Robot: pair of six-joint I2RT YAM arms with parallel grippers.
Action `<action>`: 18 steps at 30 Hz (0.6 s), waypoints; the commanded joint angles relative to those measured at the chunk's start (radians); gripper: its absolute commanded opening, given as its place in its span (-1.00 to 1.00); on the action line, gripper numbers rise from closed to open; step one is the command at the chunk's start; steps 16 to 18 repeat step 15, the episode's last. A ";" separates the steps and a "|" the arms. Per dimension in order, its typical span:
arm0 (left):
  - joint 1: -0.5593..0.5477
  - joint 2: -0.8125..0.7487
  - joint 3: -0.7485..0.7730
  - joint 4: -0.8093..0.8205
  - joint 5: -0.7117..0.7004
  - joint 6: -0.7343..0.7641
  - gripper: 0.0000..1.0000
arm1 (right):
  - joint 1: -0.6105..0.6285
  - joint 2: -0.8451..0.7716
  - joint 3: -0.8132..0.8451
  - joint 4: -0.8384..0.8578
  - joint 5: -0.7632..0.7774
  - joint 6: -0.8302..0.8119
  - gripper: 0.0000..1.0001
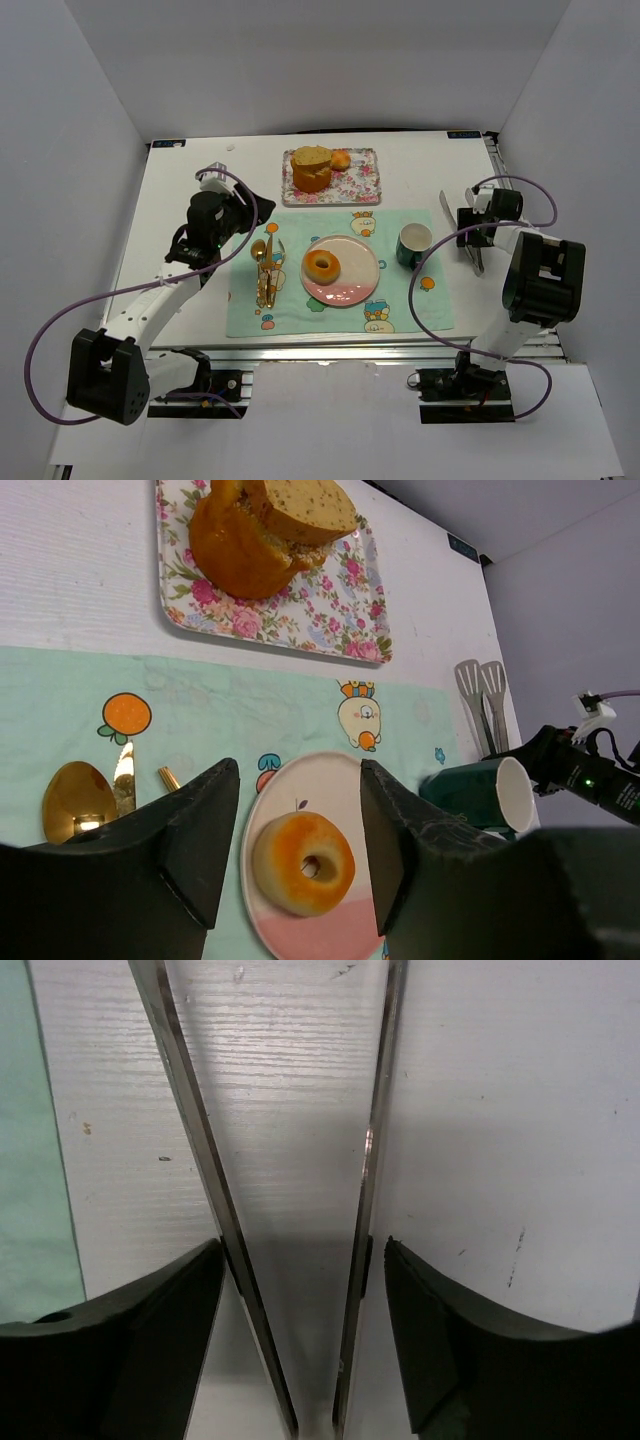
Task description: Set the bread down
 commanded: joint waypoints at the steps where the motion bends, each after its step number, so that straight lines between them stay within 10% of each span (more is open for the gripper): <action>1: 0.002 -0.035 0.023 -0.017 -0.023 0.006 0.23 | -0.011 -0.040 0.060 -0.057 -0.031 -0.052 0.42; 3: 0.002 -0.040 0.022 -0.023 -0.029 0.007 0.26 | -0.010 -0.092 0.098 -0.099 -0.057 -0.065 0.79; 18: 0.004 -0.031 0.037 -0.007 -0.046 -0.008 0.31 | 0.082 -0.149 0.431 -0.261 -0.075 0.010 0.79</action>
